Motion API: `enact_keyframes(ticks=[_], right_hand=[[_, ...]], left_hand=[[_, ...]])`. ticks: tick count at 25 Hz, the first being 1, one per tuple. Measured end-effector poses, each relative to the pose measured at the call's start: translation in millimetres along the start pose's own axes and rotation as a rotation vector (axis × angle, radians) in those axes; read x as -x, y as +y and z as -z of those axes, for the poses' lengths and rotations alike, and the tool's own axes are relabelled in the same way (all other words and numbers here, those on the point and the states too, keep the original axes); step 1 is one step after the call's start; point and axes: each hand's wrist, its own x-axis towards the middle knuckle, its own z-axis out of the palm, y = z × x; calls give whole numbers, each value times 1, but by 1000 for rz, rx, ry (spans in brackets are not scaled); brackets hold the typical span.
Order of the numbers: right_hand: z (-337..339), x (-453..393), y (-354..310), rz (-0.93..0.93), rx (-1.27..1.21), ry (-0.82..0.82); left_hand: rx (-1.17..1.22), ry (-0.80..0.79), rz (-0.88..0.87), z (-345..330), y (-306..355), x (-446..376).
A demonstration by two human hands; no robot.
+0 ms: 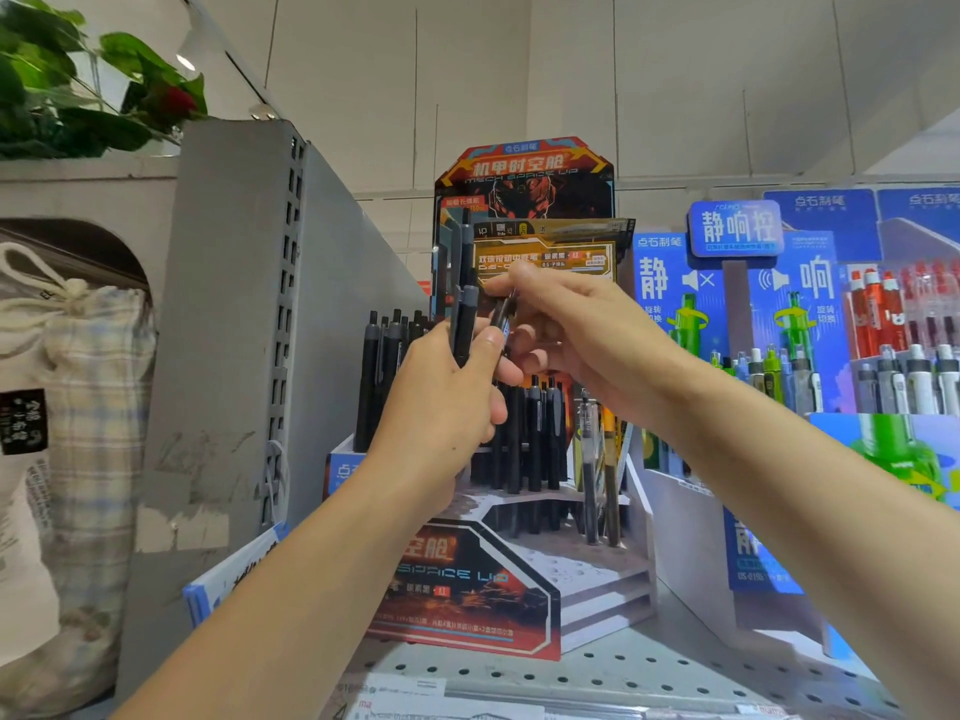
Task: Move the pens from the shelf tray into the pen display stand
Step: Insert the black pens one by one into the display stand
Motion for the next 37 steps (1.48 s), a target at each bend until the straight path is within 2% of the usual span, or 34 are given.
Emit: enact_keyframes(ticks=[2, 6, 8, 13, 18, 23, 30, 37], right_hand=[[-2, 0, -1, 7, 23, -35], [2, -7, -3, -7, 157, 207], [4, -8, 2, 22, 299, 231], [-7, -9, 14, 66, 570, 146], [-15, -11, 17, 62, 584, 139], [-15, -14, 16, 33, 573, 116], [-12, -18, 22, 10, 549, 68], [-17, -18, 32, 23, 853, 43]], left_hand=[[-11, -13, 20, 0, 0, 1], [-82, 33, -40, 3, -2, 3], [-113, 27, -84, 6, 0, 4], [-41, -15, -56, 11, 9, 7], [-36, -48, 36, 13, 14, 12], [-30, 37, -56, 17, 5, 5], [-24, 2, -64, 17, 5, 4], [-28, 13, -21, 16, 4, 3]])
